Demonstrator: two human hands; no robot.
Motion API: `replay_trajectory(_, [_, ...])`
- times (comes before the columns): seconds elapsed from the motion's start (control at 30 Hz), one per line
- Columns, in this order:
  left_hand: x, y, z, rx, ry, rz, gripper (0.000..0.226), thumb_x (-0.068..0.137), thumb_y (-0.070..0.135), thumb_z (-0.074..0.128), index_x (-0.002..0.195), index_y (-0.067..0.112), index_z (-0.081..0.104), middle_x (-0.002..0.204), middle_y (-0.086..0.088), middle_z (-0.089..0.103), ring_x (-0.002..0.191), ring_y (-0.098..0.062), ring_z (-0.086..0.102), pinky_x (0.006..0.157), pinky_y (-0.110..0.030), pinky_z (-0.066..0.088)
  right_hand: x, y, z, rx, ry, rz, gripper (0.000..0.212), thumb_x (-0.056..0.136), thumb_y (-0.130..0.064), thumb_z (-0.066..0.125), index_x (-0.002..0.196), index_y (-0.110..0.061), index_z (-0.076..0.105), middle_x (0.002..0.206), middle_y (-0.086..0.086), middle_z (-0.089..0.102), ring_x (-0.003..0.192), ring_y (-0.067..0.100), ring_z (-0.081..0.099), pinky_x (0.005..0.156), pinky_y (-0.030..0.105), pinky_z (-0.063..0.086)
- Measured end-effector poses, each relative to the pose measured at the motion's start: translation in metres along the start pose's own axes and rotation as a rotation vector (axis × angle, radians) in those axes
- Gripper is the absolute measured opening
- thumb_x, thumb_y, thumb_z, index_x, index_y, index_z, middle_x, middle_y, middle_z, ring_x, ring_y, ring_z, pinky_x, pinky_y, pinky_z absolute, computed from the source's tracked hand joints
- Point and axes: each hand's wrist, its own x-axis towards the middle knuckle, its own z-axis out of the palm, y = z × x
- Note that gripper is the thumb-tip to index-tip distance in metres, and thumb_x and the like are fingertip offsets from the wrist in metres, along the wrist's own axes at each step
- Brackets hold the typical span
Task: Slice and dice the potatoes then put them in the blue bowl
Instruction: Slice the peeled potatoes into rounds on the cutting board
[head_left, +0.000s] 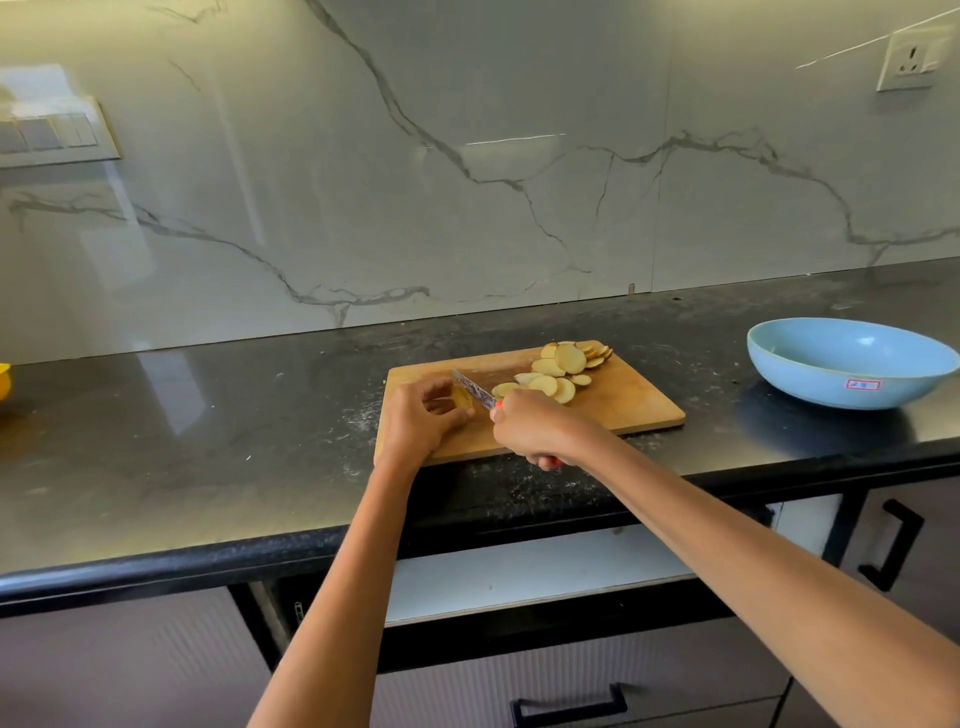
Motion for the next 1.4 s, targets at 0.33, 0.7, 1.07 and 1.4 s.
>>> replay_trajectory(0.33, [0.001,0.0,0.0,0.027,0.006,0.027,0.044,0.072,0.009,0.078,0.113,0.003,0.064,0.106,-0.009,0.068,0.093,-0.014,0.063,0.076,-0.01,0.048,0.012,-0.007,0.001,-0.023,0.038,-0.001,0.042,0.094,-0.005,0.031,0.134,-0.001,0.042,0.062,0.01,0.05,0.037,0.013,0.037,0.035,0.018,0.032])
replay_trajectory(0.7, [0.001,-0.001,0.001,0.066,0.018,0.069,0.041,0.072,0.01,0.078,0.111,0.003,0.066,0.104,-0.009,0.068,0.096,-0.016,0.064,0.082,-0.017,0.05,0.018,-0.007,0.004,0.058,0.029,-0.01,0.041,0.098,-0.009,0.029,0.137,-0.002,0.039,0.063,0.011,0.049,0.04,0.013,0.037,0.038,0.021,0.03])
replay_trajectory(1.07, [0.001,-0.001,0.002,0.06,0.036,0.046,0.04,0.072,0.006,0.078,0.109,0.003,0.066,0.104,-0.009,0.068,0.091,-0.012,0.063,0.077,-0.01,0.048,0.012,0.004,0.0,0.062,0.05,-0.025,0.042,0.099,-0.01,0.028,0.14,-0.006,0.037,0.065,0.008,0.048,0.045,0.013,0.038,0.04,0.022,0.031])
replay_trajectory(1.4, [0.003,-0.003,0.002,0.071,0.031,0.043,0.043,0.073,0.01,0.078,0.114,0.003,0.064,0.107,-0.009,0.068,0.094,-0.013,0.063,0.081,-0.013,0.048,0.016,0.0,0.004,0.075,0.032,-0.024,0.041,0.1,-0.011,0.028,0.139,-0.006,0.036,0.065,0.009,0.048,0.042,0.012,0.036,0.04,0.021,0.031])
